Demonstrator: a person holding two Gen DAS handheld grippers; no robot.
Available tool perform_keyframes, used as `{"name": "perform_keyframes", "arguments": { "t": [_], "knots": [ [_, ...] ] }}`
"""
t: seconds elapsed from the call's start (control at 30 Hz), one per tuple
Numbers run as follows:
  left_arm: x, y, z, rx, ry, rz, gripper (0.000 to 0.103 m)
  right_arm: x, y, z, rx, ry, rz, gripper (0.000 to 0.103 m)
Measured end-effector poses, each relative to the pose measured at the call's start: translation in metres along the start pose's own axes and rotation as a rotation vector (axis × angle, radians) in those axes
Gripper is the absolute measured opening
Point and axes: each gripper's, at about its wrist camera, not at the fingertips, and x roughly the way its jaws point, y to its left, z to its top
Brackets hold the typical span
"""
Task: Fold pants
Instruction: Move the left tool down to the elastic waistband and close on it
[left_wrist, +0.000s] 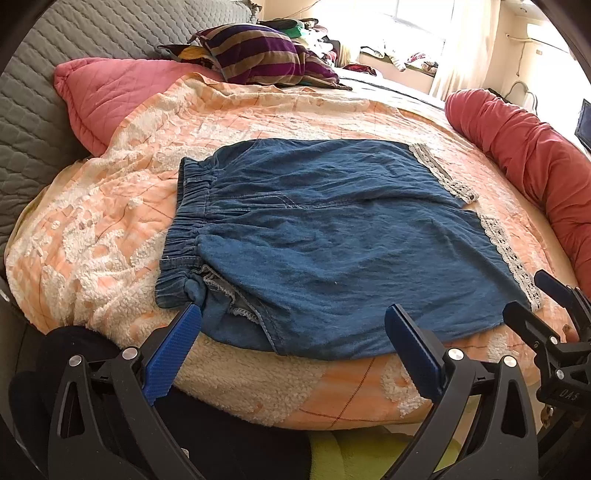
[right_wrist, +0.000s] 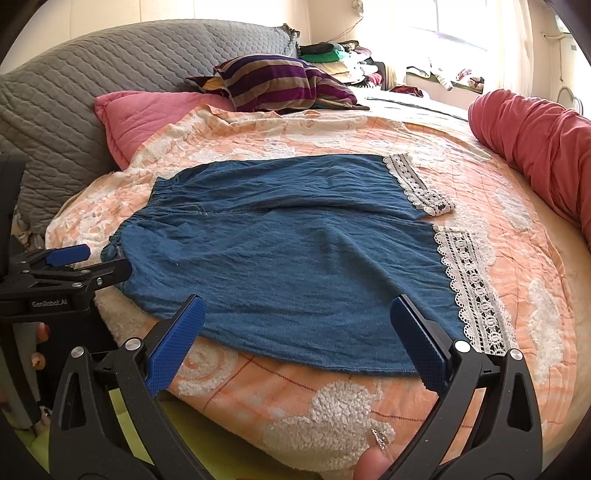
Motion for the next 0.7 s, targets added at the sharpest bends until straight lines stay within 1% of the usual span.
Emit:
{"name": "perform_keyframes", "arguments": {
  "t": [0.23, 0.47, 0.7],
  "knots": [
    [0.007, 0.013, 0.006, -0.026, 0.003, 0.015, 0.099, 0.012, 0.0, 0.019, -0.013, -0.01, 0.0, 0.095],
    [0.017, 0.04, 0.021, -0.079, 0.002, 0.035, 0.099, 0.03, -0.002, 0.051, -0.048, -0.039, -0.025, 0.095],
    [0.029, 0.07, 0.038, -0.127, 0.001, 0.042, 0.099, 0.066, -0.001, 0.083, -0.059, -0.005, -0.009, 0.095]
  ]
}}
